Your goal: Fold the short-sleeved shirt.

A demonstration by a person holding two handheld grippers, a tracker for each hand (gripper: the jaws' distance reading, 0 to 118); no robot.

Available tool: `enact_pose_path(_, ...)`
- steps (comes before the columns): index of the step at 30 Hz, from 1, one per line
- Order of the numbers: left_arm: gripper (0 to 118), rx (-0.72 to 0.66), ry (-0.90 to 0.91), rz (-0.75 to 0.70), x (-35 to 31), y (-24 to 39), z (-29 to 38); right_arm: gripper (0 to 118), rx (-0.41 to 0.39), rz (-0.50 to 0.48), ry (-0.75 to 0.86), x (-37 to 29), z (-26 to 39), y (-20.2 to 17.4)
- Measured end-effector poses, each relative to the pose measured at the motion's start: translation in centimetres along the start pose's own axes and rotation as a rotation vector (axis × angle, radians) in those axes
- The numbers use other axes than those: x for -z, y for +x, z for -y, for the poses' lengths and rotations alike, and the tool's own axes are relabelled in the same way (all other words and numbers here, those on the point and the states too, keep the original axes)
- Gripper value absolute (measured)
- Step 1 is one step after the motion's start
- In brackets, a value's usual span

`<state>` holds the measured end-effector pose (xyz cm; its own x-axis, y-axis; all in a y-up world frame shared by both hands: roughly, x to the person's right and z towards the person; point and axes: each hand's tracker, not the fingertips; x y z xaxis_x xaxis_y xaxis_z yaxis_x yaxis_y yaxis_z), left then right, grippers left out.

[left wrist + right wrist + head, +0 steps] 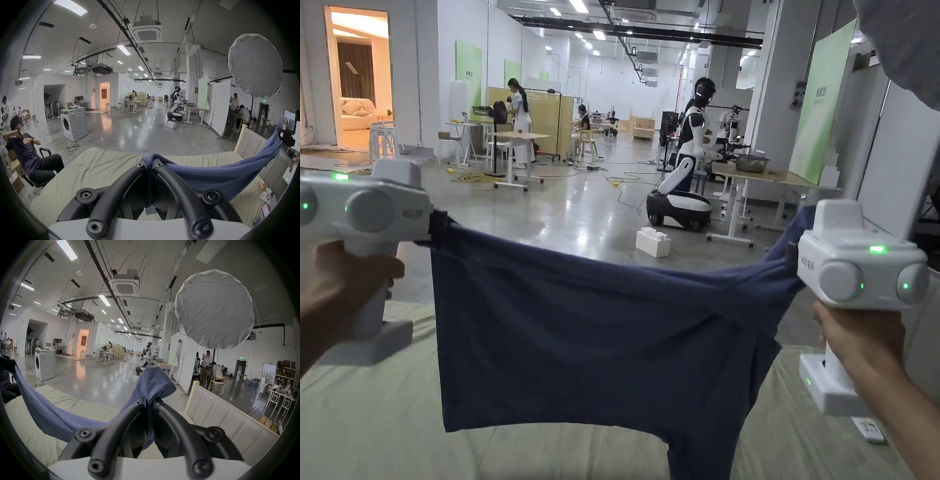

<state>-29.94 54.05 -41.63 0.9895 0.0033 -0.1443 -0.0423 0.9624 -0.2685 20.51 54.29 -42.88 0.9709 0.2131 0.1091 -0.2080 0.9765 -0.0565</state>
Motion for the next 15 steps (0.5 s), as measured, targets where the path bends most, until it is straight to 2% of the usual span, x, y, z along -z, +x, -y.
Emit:
enact_pose_path(4, 5, 0.032, -0.020, 0.009, -2.0, -0.1, 5.6, 7, -0.016, -0.008, -0.014, -3.1, 3.6, 0.1)
enact_pose_path(9, 5, -0.025, -0.078, 0.032, -5.5, -1.0, 13.3, 7, -0.028, -0.020, -0.040, -8.4, 8.6, 0.0)
enact_pose_path(15, 5, -0.028, -0.153, 0.054, -11.3, -2.1, 20.9, 7, -0.054, -0.045, -0.107, -15.3, 14.5, -0.1)
